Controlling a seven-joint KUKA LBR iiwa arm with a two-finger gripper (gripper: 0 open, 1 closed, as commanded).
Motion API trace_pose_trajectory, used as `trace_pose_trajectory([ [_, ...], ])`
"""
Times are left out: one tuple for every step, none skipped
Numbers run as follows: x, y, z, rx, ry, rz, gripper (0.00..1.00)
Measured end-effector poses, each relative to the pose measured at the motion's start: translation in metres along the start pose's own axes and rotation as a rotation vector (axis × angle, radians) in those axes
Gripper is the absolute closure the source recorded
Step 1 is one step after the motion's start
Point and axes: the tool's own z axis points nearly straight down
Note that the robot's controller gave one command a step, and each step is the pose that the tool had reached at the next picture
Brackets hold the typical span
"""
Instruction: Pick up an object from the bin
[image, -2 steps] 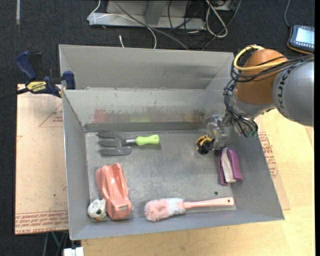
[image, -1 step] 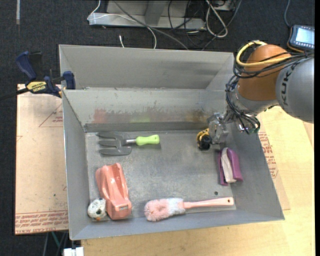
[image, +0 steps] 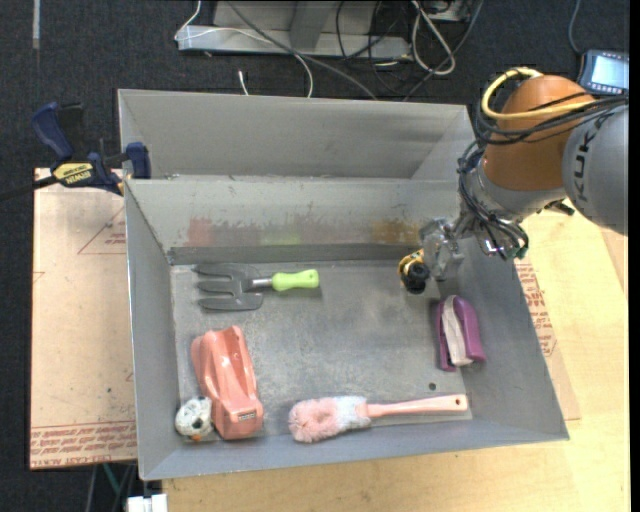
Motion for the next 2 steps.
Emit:
trace_pose_trajectory([
  [0.001, 0.000, 0.019, -0.001, 0.001, 0.001, 1.00],
  [-0.004, 0.001, -0.043, 0.001, -0.007, -0.001, 1.00],
])
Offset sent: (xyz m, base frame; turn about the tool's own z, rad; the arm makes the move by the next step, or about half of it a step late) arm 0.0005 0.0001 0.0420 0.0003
